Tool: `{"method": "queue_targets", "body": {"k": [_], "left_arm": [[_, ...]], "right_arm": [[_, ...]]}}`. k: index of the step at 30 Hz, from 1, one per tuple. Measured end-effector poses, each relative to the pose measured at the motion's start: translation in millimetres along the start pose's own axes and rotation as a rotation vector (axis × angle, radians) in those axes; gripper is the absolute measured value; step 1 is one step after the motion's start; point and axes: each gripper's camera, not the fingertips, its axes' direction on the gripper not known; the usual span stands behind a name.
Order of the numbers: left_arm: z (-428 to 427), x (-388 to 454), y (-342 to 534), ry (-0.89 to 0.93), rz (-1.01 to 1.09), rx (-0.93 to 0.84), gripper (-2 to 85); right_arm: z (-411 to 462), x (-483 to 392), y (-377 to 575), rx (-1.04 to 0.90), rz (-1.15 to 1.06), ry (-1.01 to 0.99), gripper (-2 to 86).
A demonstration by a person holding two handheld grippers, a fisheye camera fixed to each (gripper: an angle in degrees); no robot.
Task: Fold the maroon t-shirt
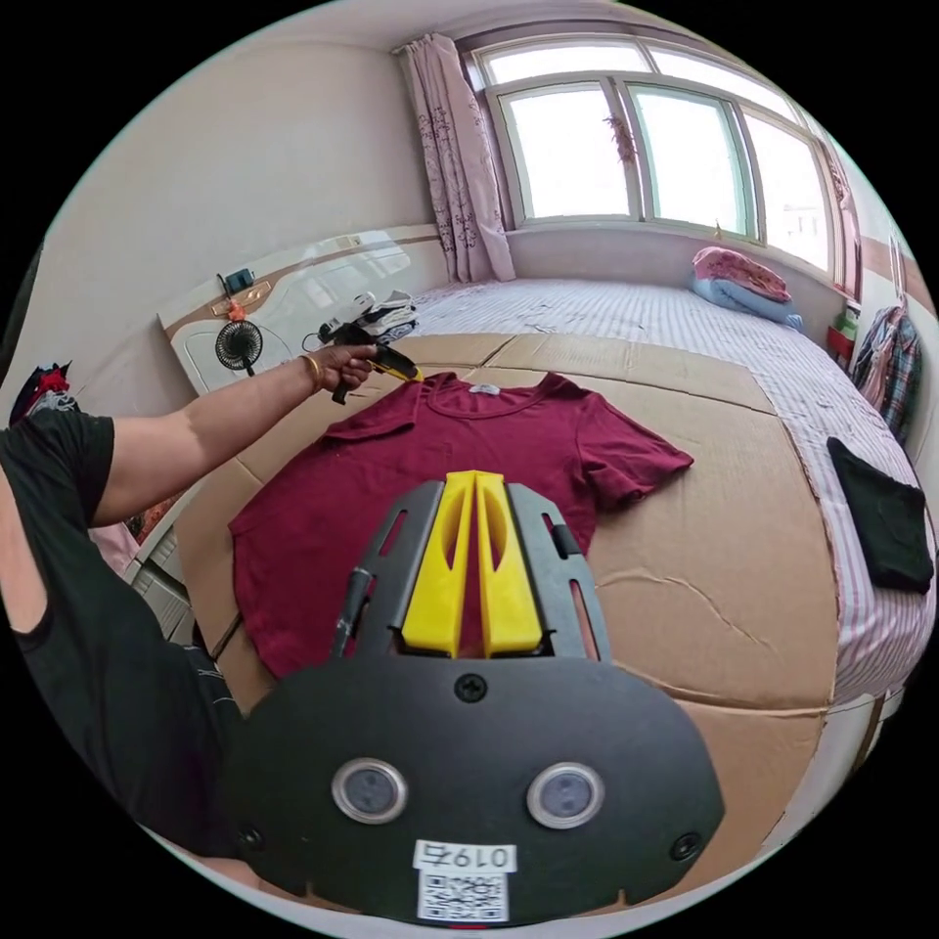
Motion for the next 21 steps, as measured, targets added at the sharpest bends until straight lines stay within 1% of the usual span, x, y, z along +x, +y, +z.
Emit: {"method": "queue_targets", "body": {"k": [3, 5, 8, 10, 13, 14, 15, 16, 17, 18, 19, 21], "left_arm": [[0.3, 18.0, -4.7, -0.013, -0.014, 0.014, 2.4], [0.5, 32.2, -6.5, -0.019, -0.012, 0.023, 2.7], [-5.3, 50.7, -8.7, -0.001, -0.04, 0.052, 3.9], [-15.9, 59.5, -7.6, 0.023, -0.07, 0.107, 4.6], [-47.0, 86.0, 5.1, 0.05, -0.089, 0.271, 4.2], [-63.4, 112.7, 16.9, 0.053, -0.021, 0.365, 3.4], [-78.0, 152.5, 32.8, 0.059, 0.111, 0.453, 2.7], [-83.5, 175.0, 41.6, 0.062, 0.184, 0.487, 2.4], [-90.2, 221.3, 58.4, 0.058, 0.312, 0.529, 1.9], [-92.0, 265.0, 72.3, 0.054, 0.408, 0.547, 1.6], [-91.6, 284.3, 77.5, 0.055, 0.443, 0.551, 1.4], [-84.1, 355.3, 88.4, 0.073, 0.549, 0.536, 1.0]], "right_arm": [[-8.5, 11.9, -5.3, -0.021, -0.012, 0.117, -0.8], [-16.5, 32.3, -10.2, -0.022, 0.035, 0.206, -0.6], [-31.8, 67.1, -15.7, 0.015, 0.123, 0.216, -0.2], [-43.8, 92.7, -20.0, 0.041, 0.19, 0.207, 0.0], [-64.7, 147.0, -26.3, 0.107, 0.361, 0.259, -0.2], [-73.9, 173.8, -26.9, 0.158, 0.439, 0.264, -0.4], [-78.4, 188.3, -26.9, 0.182, 0.483, 0.255, -0.5], [-86.9, 217.6, -26.1, 0.234, 0.561, 0.205, -0.5], [-93.5, 244.7, -24.1, 0.299, 0.603, 0.126, -0.6], [-94.9, 257.0, -22.6, 0.329, 0.619, 0.087, -0.6], [-93.5, 280.1, -19.2, 0.356, 0.667, 0.012, -0.6], [-85.7, 301.3, -17.9, 0.335, 0.674, -0.049, -0.6]]}}
